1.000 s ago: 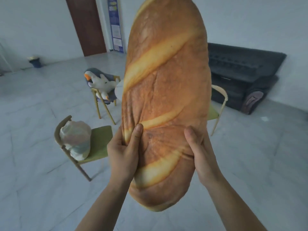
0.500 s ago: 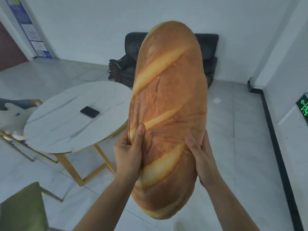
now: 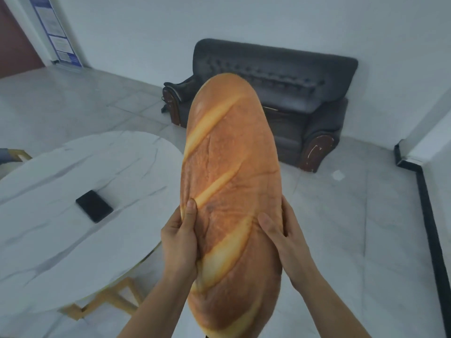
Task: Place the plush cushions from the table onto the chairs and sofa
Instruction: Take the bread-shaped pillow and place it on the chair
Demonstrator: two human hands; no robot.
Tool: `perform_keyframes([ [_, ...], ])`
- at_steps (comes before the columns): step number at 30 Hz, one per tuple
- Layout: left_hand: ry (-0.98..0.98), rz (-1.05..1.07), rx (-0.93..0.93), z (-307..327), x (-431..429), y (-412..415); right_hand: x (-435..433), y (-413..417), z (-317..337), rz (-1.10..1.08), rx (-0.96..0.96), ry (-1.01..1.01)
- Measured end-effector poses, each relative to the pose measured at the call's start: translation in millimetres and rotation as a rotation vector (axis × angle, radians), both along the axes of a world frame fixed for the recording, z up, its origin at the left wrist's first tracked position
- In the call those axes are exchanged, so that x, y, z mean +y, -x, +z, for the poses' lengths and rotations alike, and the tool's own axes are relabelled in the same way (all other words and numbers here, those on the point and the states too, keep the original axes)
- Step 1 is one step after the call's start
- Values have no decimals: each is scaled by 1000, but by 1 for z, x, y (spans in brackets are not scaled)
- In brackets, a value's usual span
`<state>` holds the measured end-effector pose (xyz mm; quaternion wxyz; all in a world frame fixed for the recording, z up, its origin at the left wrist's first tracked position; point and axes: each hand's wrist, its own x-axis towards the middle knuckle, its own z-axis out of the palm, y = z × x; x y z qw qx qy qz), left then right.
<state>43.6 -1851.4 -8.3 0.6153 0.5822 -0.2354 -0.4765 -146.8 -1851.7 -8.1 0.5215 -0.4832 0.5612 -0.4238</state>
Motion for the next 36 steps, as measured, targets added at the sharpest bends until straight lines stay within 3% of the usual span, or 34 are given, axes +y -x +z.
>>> perform_keyframes([
  [7,-139,2,102,-53,-212,23,-206,15,-13,-4,139,-134],
  [11,-243,13,136,-90,-287,49,-280,36,-31,63,190,-196],
  [19,-536,74,34,-201,-364,113,-400,100,-154,234,178,-404],
  [25,-599,152,-53,-270,-409,127,-476,107,-243,354,159,-436],
  [31,-641,-10,-178,-354,-451,121,-526,77,-346,502,445,-366],
  [33,-685,-64,-220,-382,-456,120,-534,67,-370,510,527,-490],
  [36,-752,30,-220,-417,-455,116,-533,59,-388,404,529,-617],
])
